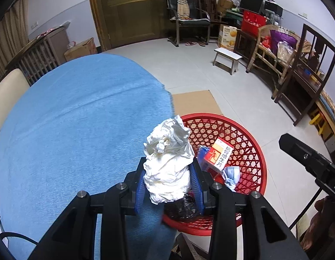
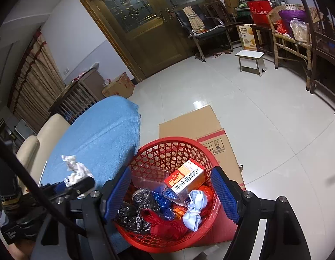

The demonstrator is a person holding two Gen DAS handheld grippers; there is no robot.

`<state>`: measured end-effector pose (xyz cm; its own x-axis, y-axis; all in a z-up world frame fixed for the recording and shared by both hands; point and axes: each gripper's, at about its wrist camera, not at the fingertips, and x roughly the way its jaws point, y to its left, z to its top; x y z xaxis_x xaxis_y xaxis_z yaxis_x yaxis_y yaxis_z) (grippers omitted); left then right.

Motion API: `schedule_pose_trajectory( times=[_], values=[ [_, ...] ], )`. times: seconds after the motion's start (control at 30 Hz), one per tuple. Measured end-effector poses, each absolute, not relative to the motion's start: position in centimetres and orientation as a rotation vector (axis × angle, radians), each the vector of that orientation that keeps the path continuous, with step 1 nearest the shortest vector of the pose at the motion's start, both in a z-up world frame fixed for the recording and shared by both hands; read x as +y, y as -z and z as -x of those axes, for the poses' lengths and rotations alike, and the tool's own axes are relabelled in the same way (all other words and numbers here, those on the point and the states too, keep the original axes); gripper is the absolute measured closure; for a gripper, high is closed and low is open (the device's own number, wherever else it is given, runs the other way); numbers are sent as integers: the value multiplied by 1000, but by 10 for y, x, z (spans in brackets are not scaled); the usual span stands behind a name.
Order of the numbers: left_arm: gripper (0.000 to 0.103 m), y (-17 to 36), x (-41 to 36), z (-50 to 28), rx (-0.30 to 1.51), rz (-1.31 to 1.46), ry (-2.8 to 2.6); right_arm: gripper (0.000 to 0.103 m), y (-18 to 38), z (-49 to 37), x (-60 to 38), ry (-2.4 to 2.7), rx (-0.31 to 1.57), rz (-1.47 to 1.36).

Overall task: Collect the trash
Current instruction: 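Lower the white tissue into the basket and open the left tool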

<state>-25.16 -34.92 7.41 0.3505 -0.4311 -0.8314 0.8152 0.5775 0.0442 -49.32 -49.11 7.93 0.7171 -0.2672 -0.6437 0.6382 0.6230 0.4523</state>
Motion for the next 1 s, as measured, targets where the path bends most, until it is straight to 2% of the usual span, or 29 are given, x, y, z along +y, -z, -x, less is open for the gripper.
schedule_pose_trajectory(
  times=[0.8, 0.87, 0.93, 1.0],
  values=[
    [63, -56, -382, 269, 923, -573, 895, 23, -73, 517, -513, 589, 511, -798],
    [59, -54, -385, 268, 947, -560, 917, 23, -75, 518, -514, 590, 504, -797],
    [34, -51, -388, 265, 969, -555, 921, 23, -76, 518, -514, 594, 501, -793],
    [29, -53, -386, 261, 970, -544, 903, 23, -77, 519, -515, 596, 500, -794]
  ],
)
